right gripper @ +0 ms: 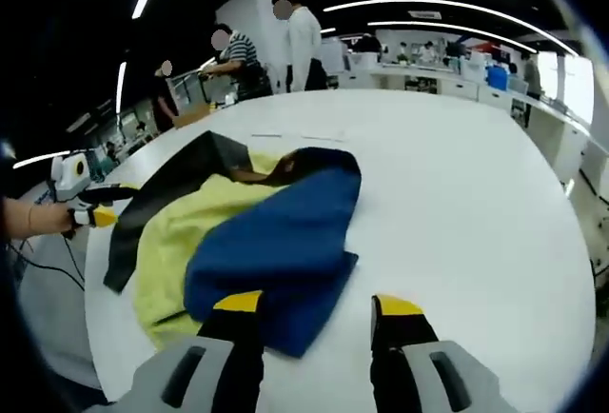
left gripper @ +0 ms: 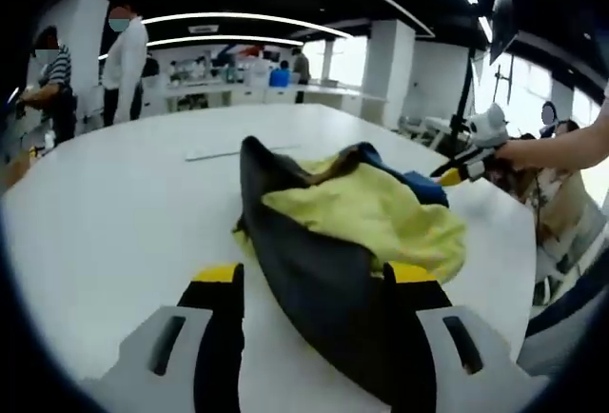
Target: Fold the garment on the visible template until the final outline fits inside the template.
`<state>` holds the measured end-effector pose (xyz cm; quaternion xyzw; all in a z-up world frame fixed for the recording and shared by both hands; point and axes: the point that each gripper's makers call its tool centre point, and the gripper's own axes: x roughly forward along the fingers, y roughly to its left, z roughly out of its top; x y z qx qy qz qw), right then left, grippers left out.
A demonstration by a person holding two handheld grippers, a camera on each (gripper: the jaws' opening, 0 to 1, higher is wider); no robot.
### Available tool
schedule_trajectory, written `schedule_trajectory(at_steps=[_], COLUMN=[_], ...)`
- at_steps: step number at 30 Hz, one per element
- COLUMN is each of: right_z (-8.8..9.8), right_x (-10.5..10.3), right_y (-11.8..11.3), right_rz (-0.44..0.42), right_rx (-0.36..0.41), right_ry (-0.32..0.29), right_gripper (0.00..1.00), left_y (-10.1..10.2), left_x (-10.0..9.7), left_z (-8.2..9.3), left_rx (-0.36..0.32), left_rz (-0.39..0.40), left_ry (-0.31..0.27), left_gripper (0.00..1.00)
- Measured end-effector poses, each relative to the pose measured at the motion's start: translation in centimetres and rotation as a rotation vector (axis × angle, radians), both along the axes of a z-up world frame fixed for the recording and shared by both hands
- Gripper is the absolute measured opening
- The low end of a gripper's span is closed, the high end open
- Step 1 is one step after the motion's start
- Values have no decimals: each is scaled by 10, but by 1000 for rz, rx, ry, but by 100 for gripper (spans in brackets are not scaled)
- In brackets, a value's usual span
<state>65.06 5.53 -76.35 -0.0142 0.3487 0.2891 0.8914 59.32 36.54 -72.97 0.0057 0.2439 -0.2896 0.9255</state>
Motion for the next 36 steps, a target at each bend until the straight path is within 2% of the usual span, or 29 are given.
schedule_trajectory(at_steps=[6, 11, 14, 19, 22, 26, 36], right_z=[-10, -13, -14, -15, -15, -12, 2], right_x=[-2, -4, -2, -2, -1, 2, 1], right_y=[1, 1, 2, 2, 2, -2, -21], right_rz=[-11, -19, -20, -28, -40, -53, -75], right_rx=[-17, -22, -31, -45, -45, -61, -77], right_ry=[17, 21, 13, 9, 7, -12, -32], right_gripper=[28, 23, 20, 14, 11, 0, 0], left_y=[3, 2, 2, 5, 10, 14, 40], left_x=[-8, -14, -15, -16, -15, -12, 4], left_z=[-9, -16, -17, -18, -14, -8, 7], left_rx=[-26, -34, -30, -28, -32, -30, -14], left_rz=[10, 11, 13, 22, 35, 47, 107], left_ry=[50, 89, 91, 104, 103, 90, 55], left_gripper=[29, 20, 15, 0, 0, 0, 0])
